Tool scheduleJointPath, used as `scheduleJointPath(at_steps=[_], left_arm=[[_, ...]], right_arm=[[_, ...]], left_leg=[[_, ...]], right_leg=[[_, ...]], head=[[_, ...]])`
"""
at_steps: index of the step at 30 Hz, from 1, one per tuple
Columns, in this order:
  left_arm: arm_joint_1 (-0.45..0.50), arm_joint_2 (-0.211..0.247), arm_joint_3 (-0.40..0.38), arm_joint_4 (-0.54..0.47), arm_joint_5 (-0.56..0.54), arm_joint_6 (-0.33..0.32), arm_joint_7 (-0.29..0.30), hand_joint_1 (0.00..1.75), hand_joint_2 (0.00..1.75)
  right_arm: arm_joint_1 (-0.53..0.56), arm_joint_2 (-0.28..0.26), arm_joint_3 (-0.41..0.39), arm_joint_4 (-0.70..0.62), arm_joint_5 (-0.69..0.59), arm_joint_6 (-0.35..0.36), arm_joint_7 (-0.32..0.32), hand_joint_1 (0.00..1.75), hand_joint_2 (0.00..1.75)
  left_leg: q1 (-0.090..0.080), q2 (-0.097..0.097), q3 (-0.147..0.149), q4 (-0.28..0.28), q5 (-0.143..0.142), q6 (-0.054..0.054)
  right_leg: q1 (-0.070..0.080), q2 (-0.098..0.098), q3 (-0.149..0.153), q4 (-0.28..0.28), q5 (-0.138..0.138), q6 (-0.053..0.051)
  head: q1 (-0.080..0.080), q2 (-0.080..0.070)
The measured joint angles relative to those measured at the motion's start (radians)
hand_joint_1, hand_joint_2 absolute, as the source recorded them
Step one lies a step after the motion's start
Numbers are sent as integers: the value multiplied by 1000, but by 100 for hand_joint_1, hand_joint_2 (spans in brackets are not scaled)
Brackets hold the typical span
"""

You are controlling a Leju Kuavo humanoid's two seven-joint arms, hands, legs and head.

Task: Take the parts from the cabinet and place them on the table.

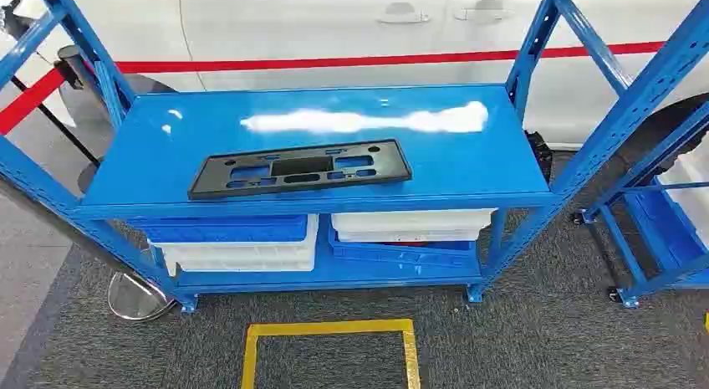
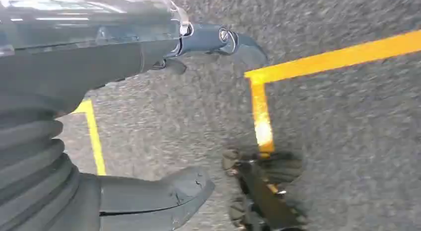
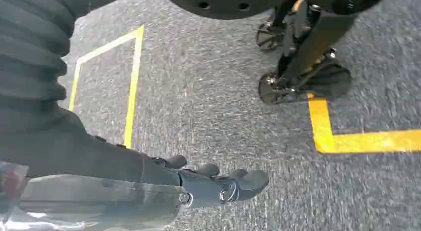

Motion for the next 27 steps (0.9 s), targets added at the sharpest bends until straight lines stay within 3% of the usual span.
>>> scheduleJointPath(at_steps=[1,2,3,4,5,11,18,19,27], left_arm=[[-4,-4,23,1,-15,4,-10,0,175],[-8,-6,41,3,-29,6,-21,0,0],[-11,-10,57,4,-39,8,-29,0,0],[-14,-13,77,5,-50,10,-38,0,0],[-18,-14,90,6,-59,13,-47,0,0],[-41,-42,212,18,-135,29,-122,0,0],[-55,-69,314,19,-205,44,-187,0,0],[-56,-71,325,19,-214,44,-194,0,0],[-62,-88,393,19,-281,45,-232,0,0]], right_arm=[[-5,7,-27,2,17,-9,-2,0,175],[-9,17,-55,5,34,-18,-4,0,175],[-14,21,-75,7,46,-24,-6,0,175],[-17,28,-97,9,59,-31,-10,0,0],[-20,34,-117,11,72,-38,-13,0,175],[-41,75,-260,20,145,-61,-89,0,175],[-19,94,-260,-126,115,-39,-204,0,175],[-19,95,-260,-157,109,-31,-216,0,0],[2,103,-220,-423,86,23,-288,0,0]], left_leg=[[0,0,0,0,0,0],[0,0,0,0,0,0],[0,0,0,0,0,0],[0,0,0,0,0,0],[0,0,0,0,0,0],[0,0,0,0,0,0],[0,0,0,0,0,0],[0,0,0,0,0,0],[0,0,0,1,0,0]], right_leg=[[0,0,0,0,0,0],[0,0,0,0,0,0],[0,0,0,0,0,0],[0,0,0,0,0,0],[0,0,0,0,0,0],[0,0,0,0,0,0],[-1,0,0,0,0,0],[-1,0,0,0,0,0],[-1,0,0,0,1,1]], head=[[0,0],[0,0],[0,0],[0,0],[0,0],[0,0],[0,0],[0,0],[0,0]])
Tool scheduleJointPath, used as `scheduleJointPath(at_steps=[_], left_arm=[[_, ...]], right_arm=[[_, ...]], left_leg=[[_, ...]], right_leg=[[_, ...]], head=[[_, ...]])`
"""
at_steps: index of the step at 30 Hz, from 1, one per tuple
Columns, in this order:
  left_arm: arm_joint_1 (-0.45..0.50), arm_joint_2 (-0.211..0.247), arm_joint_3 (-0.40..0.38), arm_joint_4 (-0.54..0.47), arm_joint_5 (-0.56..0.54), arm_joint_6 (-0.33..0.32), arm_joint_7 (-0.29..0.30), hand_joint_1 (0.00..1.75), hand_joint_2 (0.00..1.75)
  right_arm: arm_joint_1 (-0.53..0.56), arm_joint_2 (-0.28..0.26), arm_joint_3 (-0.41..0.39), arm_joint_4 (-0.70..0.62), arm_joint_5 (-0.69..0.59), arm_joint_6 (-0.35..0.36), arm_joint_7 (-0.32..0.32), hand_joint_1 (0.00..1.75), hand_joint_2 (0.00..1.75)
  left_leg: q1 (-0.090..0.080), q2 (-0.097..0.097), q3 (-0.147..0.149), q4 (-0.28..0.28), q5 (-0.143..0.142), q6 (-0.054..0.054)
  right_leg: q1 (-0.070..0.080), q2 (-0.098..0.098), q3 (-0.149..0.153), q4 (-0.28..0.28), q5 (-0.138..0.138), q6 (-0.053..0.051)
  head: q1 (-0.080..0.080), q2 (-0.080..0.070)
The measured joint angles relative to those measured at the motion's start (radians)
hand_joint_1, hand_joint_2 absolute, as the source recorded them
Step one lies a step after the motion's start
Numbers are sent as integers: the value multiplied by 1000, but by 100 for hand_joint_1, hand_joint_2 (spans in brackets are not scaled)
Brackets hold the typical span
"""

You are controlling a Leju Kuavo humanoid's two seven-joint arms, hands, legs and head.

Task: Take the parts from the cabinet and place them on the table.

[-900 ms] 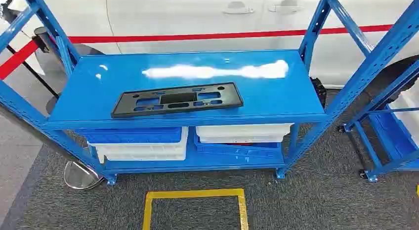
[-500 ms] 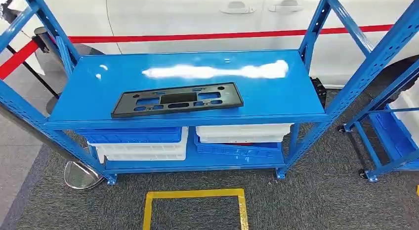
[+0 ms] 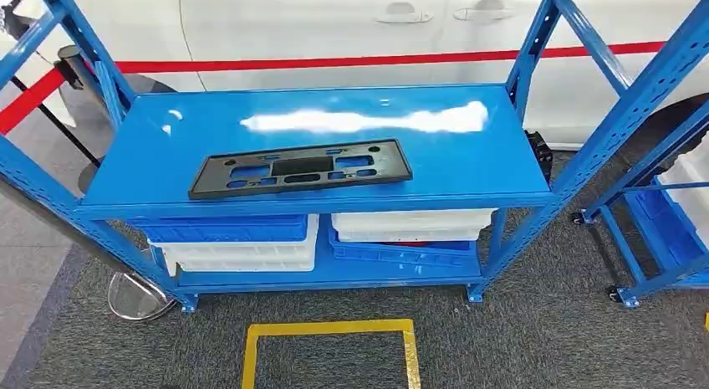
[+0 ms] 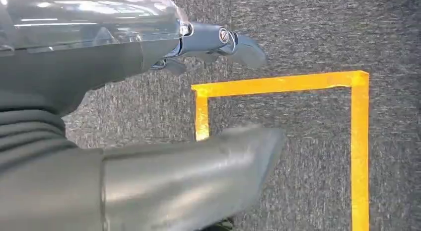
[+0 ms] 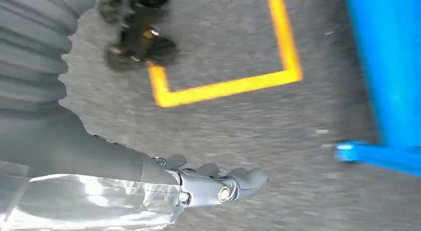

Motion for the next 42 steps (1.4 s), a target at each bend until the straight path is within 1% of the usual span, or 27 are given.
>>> scheduleJointPath(at_steps=[4,5,13,14,17,18,19,20,21,23,24,25,26,27,28,29,30,32,33,34,35,36,38,39,40,41,42], left_arm=[[-3,-8,29,0,-34,5,-10,0,0],[-3,-10,35,0,-42,6,-13,0,0],[-13,-25,100,0,-114,12,-35,0,0],[-14,-26,107,0,-123,12,-38,0,0],[-18,-31,134,0,-152,12,-45,0,0],[-20,-33,142,0,-163,12,-48,0,0],[-22,-37,150,0,-169,12,-50,0,0],[-23,-40,151,0,-176,12,-53,0,0],[-23,-40,151,0,-177,12,-53,0,0],[-24,-47,162,0,-185,12,-55,0,0],[-23,-50,173,0,-197,12,-57,0,0],[-23,-50,182,0,-207,12,-58,0,0],[-24,-53,189,1,-217,12,-60,0,0],[-27,-56,198,2,-229,11,-62,0,0],[-29,-61,206,2,-239,11,-63,0,0],[-29,-64,212,2,-250,11,-66,0,0],[-33,-66,219,3,-258,11,-67,0,0],[-34,-68,230,4,-274,10,-70,0,0],[-34,-70,233,5,-282,10,-71,0,0],[-36,-71,238,5,-291,10,-71,0,0],[-37,-74,243,5,-298,9,-72,0,0],[-39,-76,248,6,-307,8,-72,0,0],[-42,-76,256,7,-321,8,-72,0,0],[-42,-76,259,7,-328,8,-72,0,0],[-41,-76,263,8,-335,8,-72,0,0],[-41,-76,268,9,-343,8,-72,0,0],[-43,-76,273,9,-349,8,-72,0,0]], right_arm=[[14,0,47,-138,0,11,-34,0,0],[17,0,59,-169,0,14,-40,0,175],[51,-5,178,-451,-8,40,-99,0,175],[54,-8,196,-478,-14,47,-102,0,0],[64,-19,264,-564,-45,76,-105,0,0],[67,-22,288,-593,-55,86,-106,0,0],[69,-29,306,-616,-62,93,-106,0,0],[67,-32,312,-620,-68,96,-109,0,0],[62,-32,312,-622,-70,98,-107,0,175],[77,-40,342,-662,-77,105,-105,0,175],[82,-47,366,-686,-83,112,-105,0,175],[81,-53,391,-706,-87,117,-105,0,175],[82,-57,412,-726,-89,119,-104,0,175],[81,-63,437,-751,-87,119,-102,0,175],[80,-67,460,-774,-75,118,-100,0,175],[76,-70,482,-792,-57,111,-97,0,175],[70,-70,503,-805,-34,105,-90,0,175],[68,-71,542,-834,13,88,-77,0,175],[63,-72,559,-844,38,80,-71,0,175],[54,-78,579,-857,72,70,-62,0,175],[44,-80,598,-866,101,60,-53,0,175],[32,-83,619,-875,129,50,-44,0,175],[12,-89,659,-883,184,35,-23,0,175],[3,-94,677,-884,210,26,-12,0,175],[-6,-98,697,-885,237,17,1,0,175],[-15,-103,715,-889,261,9,12,0,175],[-26,-107,736,-895,288,0,22,0,175]], left_leg=[[0,0,0,0,0,0],[0,0,0,0,0,0],[-6,-1,-2,5,-1,3],[-7,-1,-3,7,-2,5],[-9,-1,-6,10,-1,12],[-8,-1,-6,2,3,18],[7,1,3,-18,17,29],[5,5,8,-25,21,33],[6,6,7,-28,24,38],[4,5,3,-27,24,39],[4,5,3,-26,24,38],[4,5,4,-26,23,37],[5,5,6,-25,21,34],[6,4,10,-24,18,30],[6,3,16,-22,14,25],[6,3,14,-19,9,17],[0,2,9,-11,4,9],[2,2,7,-18,6,-2],[3,2,9,-21,7,-7],[3,2,10,-18,2,-15],[7,2,7,3,-13,-20],[7,2,-19,56,-48,-23],[10,2,-102,222,-125,-30],[10,2,-137,287,-143,-32],[11,2,-154,309,-134,-32],[11,2,-145,277,-99,-31],[12,2,-115,202,-48,-30]], right_leg=[[0,0,0,0,0,0],[0,0,0,0,0,0],[-7,0,0,-1,3,4],[-8,0,0,-1,4,5],[-10,0,0,-7,8,13],[-9,0,2,-12,11,19],[-5,-1,2,-8,7,22],[-5,-4,-7,11,-8,21],[-4,-5,-35,66,-47,21],[-7,-6,-114,226,-119,24],[-7,-6,-147,285,-130,25],[-7,-6,-153,289,-113,26],[-8,-7,-137,247,-75,25],[-9,-8,-99,170,-25,24],[-9,-10,-51,72,24,20],[-7,-11,-18,2,30,14],[1,-10,-16,-10,25,8],[4,-8,-20,-5,24,-2],[4,-8,-20,-6,24,-8],[-1,-8,-17,-15,28,-17],[-3,-10,-14,-19,30,-24],[-4,-11,-14,-19,29,-32],[-1,-12,-14,-19,27,-34],[-1,-13,-14,-17,27,-35],[-1,-13,-14,-16,26,-35],[-1,-12,-12,-14,24,-35],[-1,-11,-10,-12,22,-33]], head=[[0,0],[0,0],[0,0],[0,0],[-1,0],[-1,0],[1,0],[2,0],[4,0],[5,0],[5,0],[5,0],[5,0],[5,0],[5,0],[5,0],[5,0],[0,0],[1,0],[1,0],[0,0],[-6,0],[-8,0],[-9,0],[-9,0],[-8,0],[-9,0]])
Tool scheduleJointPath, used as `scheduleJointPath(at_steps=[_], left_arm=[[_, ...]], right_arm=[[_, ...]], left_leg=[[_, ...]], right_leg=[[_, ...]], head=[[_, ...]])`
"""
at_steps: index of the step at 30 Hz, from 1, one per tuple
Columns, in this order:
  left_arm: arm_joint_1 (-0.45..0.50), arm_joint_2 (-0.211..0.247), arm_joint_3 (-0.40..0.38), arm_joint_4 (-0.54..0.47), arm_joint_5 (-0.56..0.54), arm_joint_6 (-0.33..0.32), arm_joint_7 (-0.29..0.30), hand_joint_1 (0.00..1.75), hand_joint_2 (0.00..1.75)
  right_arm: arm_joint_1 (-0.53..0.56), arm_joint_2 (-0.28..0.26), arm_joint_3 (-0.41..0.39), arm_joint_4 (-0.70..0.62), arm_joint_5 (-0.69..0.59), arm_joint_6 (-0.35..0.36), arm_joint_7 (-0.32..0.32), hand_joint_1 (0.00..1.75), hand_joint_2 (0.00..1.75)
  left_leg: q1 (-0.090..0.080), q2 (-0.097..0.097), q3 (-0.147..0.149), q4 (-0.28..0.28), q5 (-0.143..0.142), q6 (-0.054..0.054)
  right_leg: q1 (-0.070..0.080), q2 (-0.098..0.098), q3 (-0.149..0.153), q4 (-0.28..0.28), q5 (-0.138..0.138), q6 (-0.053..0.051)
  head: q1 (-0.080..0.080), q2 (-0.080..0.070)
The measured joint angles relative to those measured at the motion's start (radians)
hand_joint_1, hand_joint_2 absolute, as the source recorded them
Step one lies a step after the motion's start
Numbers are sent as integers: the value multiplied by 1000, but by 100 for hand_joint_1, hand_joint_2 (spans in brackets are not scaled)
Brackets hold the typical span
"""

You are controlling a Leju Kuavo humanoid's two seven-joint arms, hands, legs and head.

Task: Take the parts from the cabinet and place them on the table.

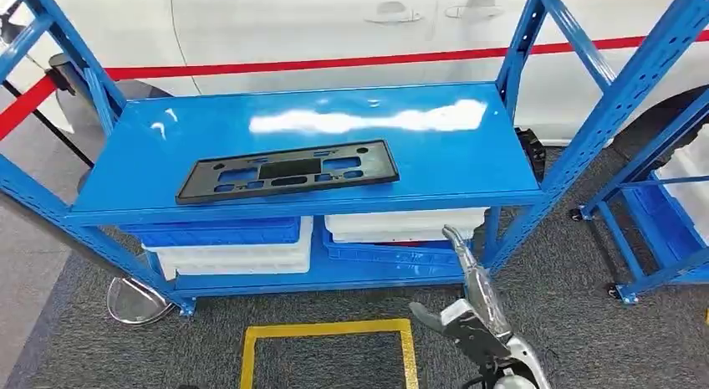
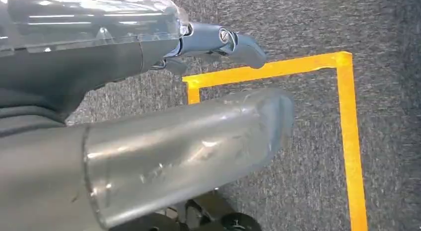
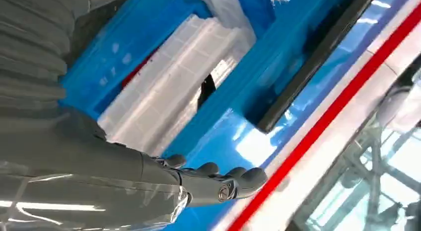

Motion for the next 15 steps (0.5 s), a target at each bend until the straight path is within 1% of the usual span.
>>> scheduleJointPath(at_steps=[1,2,3,4,5,6,7,8,9,10,11,12,15], left_arm=[[-1,0,3,0,-8,0,-1,0,0],[-3,0,6,0,-16,-1,-2,0,0],[-6,-2,10,2,-24,-2,-2,0,0],[-9,-3,13,3,-31,-3,-3,0,0],[-9,-5,19,4,-37,-3,-4,0,0],[-9,-6,25,5,-47,-4,-4,0,0],[-9,-8,28,6,-51,-4,-5,0,0],[-10,-13,30,6,-60,-6,-5,0,0],[-11,-13,33,6,-68,-6,-5,0,0],[-14,-13,37,6,-74,-8,-6,0,0],[-15,-13,40,6,-81,-8,-6,0,0],[-16,-13,43,6,-87,-9,-6,0,0],[-16,-13,43,6,-87,-9,-6,0,0]], right_arm=[[-13,-5,23,-5,27,-9,13,0,175],[-26,-9,44,-9,54,-19,24,0,175],[-38,-14,62,-13,76,-27,35,0,175],[-49,-20,82,-16,103,-35,47,0,175],[-60,-25,101,-21,131,-44,59,0,175],[-72,-31,122,-24,157,-53,70,0,175],[-84,-37,142,-29,184,-63,83,0,175],[-96,-45,162,-34,210,-72,95,0,175],[-109,-53,184,-39,237,-82,105,0,175],[-126,-61,207,-39,262,-90,120,0,175],[-140,-69,229,-39,285,-96,137,0,175],[-149,-76,246,-39,299,-101,149,0,175],[-149,-76,246,-39,299,-101,149,0,175]], left_leg=[[0,0,44,-99,54,3],[0,0,79,-182,86,7],[-4,0,83,-196,71,11],[-6,-2,82,-197,77,18],[-8,-3,80,-197,78,21],[-10,-3,79,-197,79,26],[-4,-4,80,-205,85,36],[0,-2,84,-213,90,44],[-1,-2,84,-216,92,52],[-2,-2,82,-216,93,54],[-3,-2,80,-215,93,55],[-5,-2,79,-215,93,56],[-5,-2,79,-215,93,56]], right_leg=[[0,1,3,2,-2,2],[0,2,5,4,-6,6],[7,2,2,8,-8,11],[7,3,-2,8,-6,18],[6,2,-2,5,-4,23],[5,2,0,1,-1,29],[7,2,1,1,-1,36],[2,1,-1,12,-13,40],[3,1,-18,47,-40,43],[3,1,-54,118,-81,46],[3,1,-96,204,-120,48],[3,1,-127,266,-141,50],[3,1,-127,266,-141,50]], head=[[0,0],[-1,0],[-1,0],[-1,0],[0,0],[-1,0],[0,0],[-1,0],[5,0],[6,0],[6,0],[6,0],[6,0]])
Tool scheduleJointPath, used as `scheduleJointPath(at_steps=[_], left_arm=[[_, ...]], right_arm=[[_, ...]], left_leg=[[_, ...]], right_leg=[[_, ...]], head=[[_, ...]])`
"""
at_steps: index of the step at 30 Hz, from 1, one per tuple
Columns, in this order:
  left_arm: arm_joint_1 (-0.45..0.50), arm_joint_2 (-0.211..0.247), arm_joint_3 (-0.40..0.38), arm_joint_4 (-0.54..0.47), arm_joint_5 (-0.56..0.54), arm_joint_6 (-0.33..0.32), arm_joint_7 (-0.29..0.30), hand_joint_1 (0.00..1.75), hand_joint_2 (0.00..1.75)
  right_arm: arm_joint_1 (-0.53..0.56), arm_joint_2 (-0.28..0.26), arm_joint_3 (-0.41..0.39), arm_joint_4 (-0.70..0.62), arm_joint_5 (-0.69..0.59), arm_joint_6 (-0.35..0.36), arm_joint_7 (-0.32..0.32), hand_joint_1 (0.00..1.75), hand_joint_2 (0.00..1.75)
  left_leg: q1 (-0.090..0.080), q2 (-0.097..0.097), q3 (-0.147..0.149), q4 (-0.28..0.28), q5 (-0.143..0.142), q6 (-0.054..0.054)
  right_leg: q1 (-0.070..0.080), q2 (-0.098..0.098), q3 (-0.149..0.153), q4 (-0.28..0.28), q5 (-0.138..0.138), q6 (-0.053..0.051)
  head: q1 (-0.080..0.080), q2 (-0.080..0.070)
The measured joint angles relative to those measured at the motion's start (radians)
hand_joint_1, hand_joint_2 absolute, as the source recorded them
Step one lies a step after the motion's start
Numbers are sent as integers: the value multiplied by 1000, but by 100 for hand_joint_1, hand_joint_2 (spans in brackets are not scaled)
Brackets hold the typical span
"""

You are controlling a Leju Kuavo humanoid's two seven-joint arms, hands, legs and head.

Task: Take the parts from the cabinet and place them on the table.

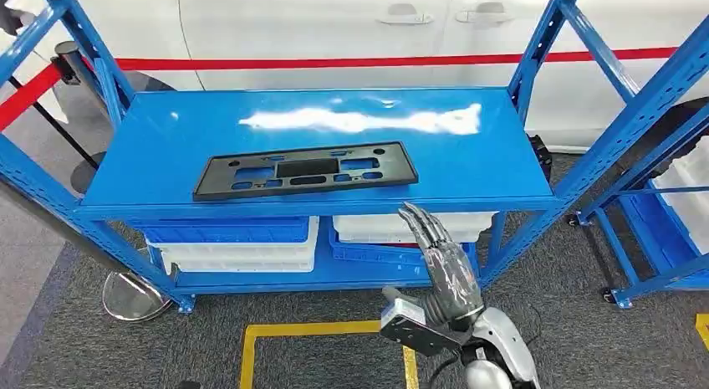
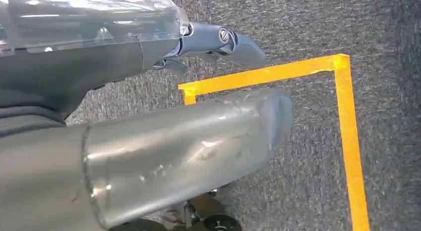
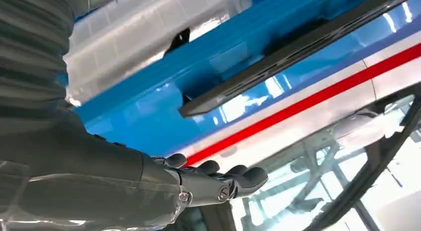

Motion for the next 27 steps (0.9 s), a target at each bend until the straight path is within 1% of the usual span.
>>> scheduleJointPath(at_steps=[3,4,5,6,7,8,9,10,11,12,13,14,15,16,17,18,19,20,21,22,23,24,25,26,27], left_arm=[[0,0,1,0,0,0,0,0,0],[0,0,4,0,-3,-1,0,0,0],[0,-1,9,2,-14,-2,0,0,0],[-1,-2,10,3,-18,-3,0,0,0],[-2,-2,12,4,-24,-3,-1,0,0],[-8,-8,17,9,-48,-6,-3,0,0],[-8,-8,19,9,-53,-6,-4,0,0],[-9,-7,22,9,-58,-7,-5,0,0],[-11,-7,26,9,-64,-8,-7,0,0],[-13,-7,32,10,-72,-9,-8,0,0],[-14,-7,36,12,-79,-11,-10,0,0],[-14,-7,42,14,-89,-12,-11,0,0],[-13,-6,48,15,-98,-13,-11,0,0],[-13,-6,56,16,-108,-17,-12,0,0],[-14,-3,65,17,-118,-22,-14,0,0],[-15,-2,70,17,-128,-26,-16,0,0],[-16,1,77,17,-138,-30,-18,0,0],[-19,1,86,19,-149,-35,-19,0,0],[-24,1,92,23,-159,-41,-21,0,0],[-26,1,100,24,-170,-47,-23,0,0],[-25,1,108,25,-180,-51,-26,0,0],[-25,1,118,28,-192,-58,-28,0,0],[-26,2,125,29,-202,-63,-30,0,0],[-27,2,133,31,-212,-67,-32,0,0],[-28,4,140,34,-221,-73,-34,0,0]], right_arm=[[-2,-1,3,0,3,-1,2,0,175],[-9,-6,19,0,16,-5,15,0,175],[-32,-16,58,2,44,-14,44,0,175],[-49,-20,81,3,58,-19,61,0,175],[-69,-24,112,3,76,-26,81,0,175],[-135,-32,222,17,143,-54,174,0,175],[-148,-34,247,23,158,-61,192,0,175],[-164,-34,274,33,173,-69,212,0,175],[-182,-34,301,46,188,-80,227,0,175],[-195,-34,325,59,202,-91,243,0,175],[-202,-34,344,73,215,-101,255,0,175],[-209,-34,362,91,229,-111,267,0,175],[-216,-34,378,111,242,-122,277,0,175],[-222,-33,397,134,259,-136,287,0,175],[-230,-30,416,153,273,-149,295,0,175],[-237,-25,432,178,292,-166,303,0,175],[-245,-19,447,197,306,-182,307,0,175],[-253,-11,465,221,324,-198,313,0,175],[-262,-6,478,242,338,-212,319,0,175],[-266,1,491,265,356,-226,322,0,175],[-268,7,500,284,371,-241,323,0,175],[-270,16,509,313,390,-261,323,0,175],[-269,24,510,335,405,-272,323,0,175],[-269,33,511,358,420,-287,318,0,175],[-272,42,511,383,435,-303,312,0,175]], left_leg=[[0,0,0,0,0,0],[-1,0,0,1,0,1],[-3,-1,1,2,-1,2],[-5,-2,2,3,-2,1],[-6,-2,4,5,-4,0],[-7,-4,-3,6,-5,-21],[-8,-4,-1,3,-5,-27],[-8,-3,-4,11,-13,-33],[-7,-3,-15,45,-36,-41],[-4,-3,-44,107,-73,-46],[0,-3,-82,185,-110,-51],[3,-3,-119,258,-138,-57],[6,-3,-146,308,-148,-61],[10,-3,-150,306,-128,-65],[14,-2,-128,252,-85,-69],[17,-2,-86,167,-36,-71],[20,0,-41,75,4,-71],[21,-1,-15,24,-4,-70],[12,-5,-11,14,-9,-59],[11,-6,-13,16,-10,-48],[12,-6,-16,13,-11,-41],[12,-6,-14,13,-12,-32],[14,-7,-1,9,-11,-23],[14,-6,6,6,-12,-18],[14,-5,8,6,-14,-14]], right_leg=[[0,0,-6,11,-2,0],[0,0,-20,38,-3,0],[0,0,-12,12,37,-3],[1,0,15,-47,77,-8],[2,0,60,-144,129,-16],[18,0,109,-263,149,-38],[16,0,111,-269,153,-42],[3,-3,119,-282,160,-49],[3,-3,122,-286,161,-53],[3,-5,122,-286,160,-55],[3,-7,122,-286,160,-56],[4,-8,121,-285,159,-56],[3,-8,120,-285,157,-56],[2,-8,121,-283,156,-56],[0,-7,122,-281,152,-52],[-3,-6,125,-278,148,-47],[-5,-6,127,-273,143,-42],[-5,-6,128,-269,138,-36],[1,-2,125,-264,133,-28],[0,-2,127,-269,136,-22],[2,-1,130,-265,141,-15],[0,-1,131,-262,143,-10],[-2,-2,129,-254,139,-6],[-3,-2,121,-228,129,-2],[-3,-2,93,-178,101,-2]], head=[[0,0],[1,0],[1,0],[0,0],[1,0],[-1,0],[0,0],[-1,0],[-1,0],[-5,0],[-7,0],[-5,0],[-7,0],[-7,0],[-7,0],[-8,0],[-8,0],[-8,0],[-11,0],[-8,0],[-10,0],[-9,0],[-10,0],[-6,0],[-5,0]])
